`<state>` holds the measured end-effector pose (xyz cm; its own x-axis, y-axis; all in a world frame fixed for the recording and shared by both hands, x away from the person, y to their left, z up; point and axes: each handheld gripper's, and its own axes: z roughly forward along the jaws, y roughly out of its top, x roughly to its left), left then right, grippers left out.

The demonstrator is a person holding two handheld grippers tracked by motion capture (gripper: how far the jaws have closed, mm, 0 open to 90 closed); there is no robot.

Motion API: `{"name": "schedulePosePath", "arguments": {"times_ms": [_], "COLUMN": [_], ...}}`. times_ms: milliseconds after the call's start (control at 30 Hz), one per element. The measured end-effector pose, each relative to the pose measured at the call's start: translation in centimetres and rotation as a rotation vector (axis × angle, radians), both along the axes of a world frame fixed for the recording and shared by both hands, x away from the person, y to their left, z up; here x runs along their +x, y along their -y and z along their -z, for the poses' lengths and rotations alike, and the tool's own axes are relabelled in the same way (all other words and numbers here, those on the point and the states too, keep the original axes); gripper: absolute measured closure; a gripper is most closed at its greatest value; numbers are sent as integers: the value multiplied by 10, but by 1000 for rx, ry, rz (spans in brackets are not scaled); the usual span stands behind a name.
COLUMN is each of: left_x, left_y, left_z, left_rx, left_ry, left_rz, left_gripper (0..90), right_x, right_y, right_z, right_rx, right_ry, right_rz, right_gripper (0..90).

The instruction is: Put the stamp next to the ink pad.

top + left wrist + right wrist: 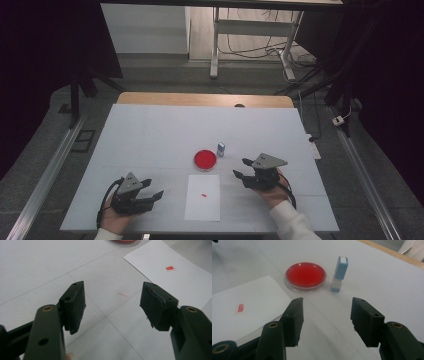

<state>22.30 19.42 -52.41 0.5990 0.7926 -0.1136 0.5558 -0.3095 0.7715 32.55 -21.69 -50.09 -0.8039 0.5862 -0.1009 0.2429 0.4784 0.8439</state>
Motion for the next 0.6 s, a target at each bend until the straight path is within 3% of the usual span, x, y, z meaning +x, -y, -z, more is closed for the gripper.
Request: {"name": "schedulePosePath", "arguments": {"times_ms": [367,600], "left_x": [0,-1], "left_y": [-1,0], "left_z": [0,1], "left_rx": [4,7], "left_ry": [-5,-9], "left_rz": [-6,-7], "left_gripper": [345,342], "right_x": [-28,-35], "right_y": [43,66], "right_z": [-3,0], "right_rx": [37,42], "right_ry": [1,-5], "right_rz": [29,48], "right_gripper": [448,447]}}
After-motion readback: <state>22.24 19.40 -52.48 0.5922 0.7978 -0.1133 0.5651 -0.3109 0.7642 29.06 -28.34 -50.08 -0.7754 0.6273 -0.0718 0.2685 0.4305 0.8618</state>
